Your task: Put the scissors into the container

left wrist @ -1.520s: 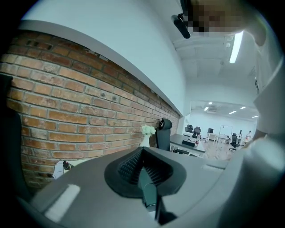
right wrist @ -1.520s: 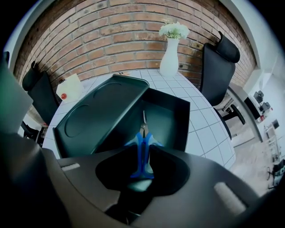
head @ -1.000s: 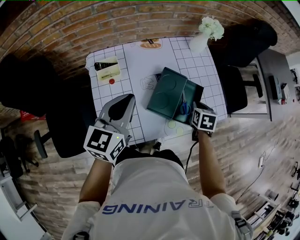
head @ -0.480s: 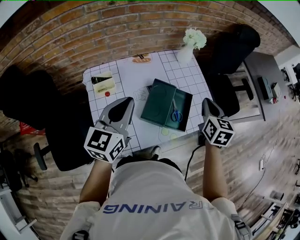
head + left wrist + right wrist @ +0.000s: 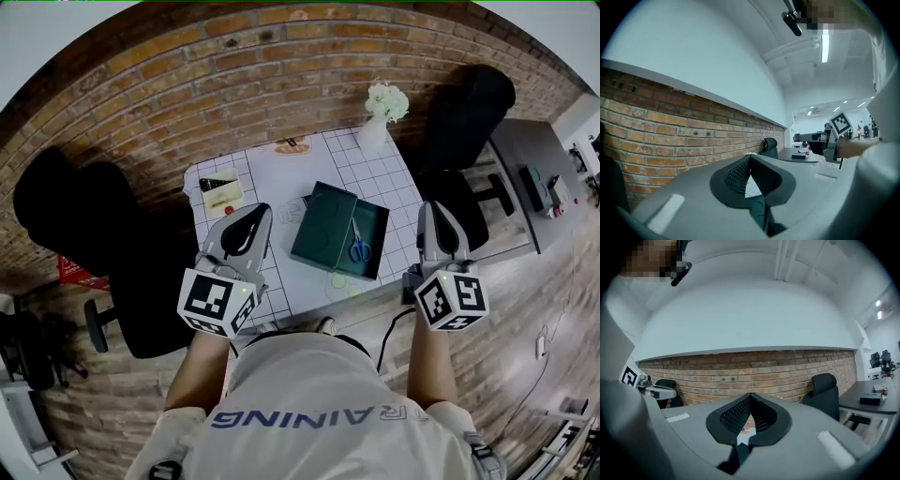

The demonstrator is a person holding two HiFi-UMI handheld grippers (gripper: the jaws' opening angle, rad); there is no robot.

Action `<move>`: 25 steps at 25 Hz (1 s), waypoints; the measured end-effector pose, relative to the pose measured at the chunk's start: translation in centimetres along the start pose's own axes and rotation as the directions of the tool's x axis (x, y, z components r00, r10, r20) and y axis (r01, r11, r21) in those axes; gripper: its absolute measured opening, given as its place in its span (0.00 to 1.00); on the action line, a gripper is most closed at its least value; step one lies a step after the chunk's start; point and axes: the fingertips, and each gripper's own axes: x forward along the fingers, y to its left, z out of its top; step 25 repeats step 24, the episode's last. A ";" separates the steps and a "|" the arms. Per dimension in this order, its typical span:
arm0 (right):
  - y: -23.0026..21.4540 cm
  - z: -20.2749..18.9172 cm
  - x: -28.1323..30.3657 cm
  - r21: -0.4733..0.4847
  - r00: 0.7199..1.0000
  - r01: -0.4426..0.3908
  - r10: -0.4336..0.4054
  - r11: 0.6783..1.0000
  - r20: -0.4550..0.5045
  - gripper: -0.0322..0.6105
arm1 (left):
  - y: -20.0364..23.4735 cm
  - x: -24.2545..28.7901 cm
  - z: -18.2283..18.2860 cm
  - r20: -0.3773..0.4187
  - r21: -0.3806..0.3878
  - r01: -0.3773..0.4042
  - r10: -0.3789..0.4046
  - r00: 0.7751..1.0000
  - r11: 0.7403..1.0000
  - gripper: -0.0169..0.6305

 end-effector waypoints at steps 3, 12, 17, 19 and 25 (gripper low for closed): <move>0.9 0.2 -0.4 -0.015 1.000 -0.026 0.026 1.000 0.011 0.07 | -0.2 -0.4 0.4 0.008 -0.005 -0.011 0.011 1.000 1.000 0.03; 1.8 -1.6 0.0 0.001 0.996 -0.080 0.080 0.997 -0.038 0.07 | -0.7 -1.1 0.5 0.012 -0.012 -0.031 0.031 0.999 0.999 0.03; 2.4 -1.8 0.4 0.001 0.995 -0.096 0.096 0.995 -0.036 0.07 | -0.5 -1.4 0.2 0.004 -0.019 -0.042 0.042 0.999 0.999 0.03; 2.7 -1.8 0.5 -0.001 0.994 -0.106 0.106 0.994 -0.031 0.07 | -0.4 -1.5 0.0 0.000 -0.021 -0.045 0.045 0.999 0.999 0.03; 3.2 -1.8 0.9 0.000 0.993 -0.118 0.118 0.993 -0.031 0.07 | -0.1 -1.7 -0.2 -0.007 -0.021 -0.048 0.048 0.999 0.999 0.03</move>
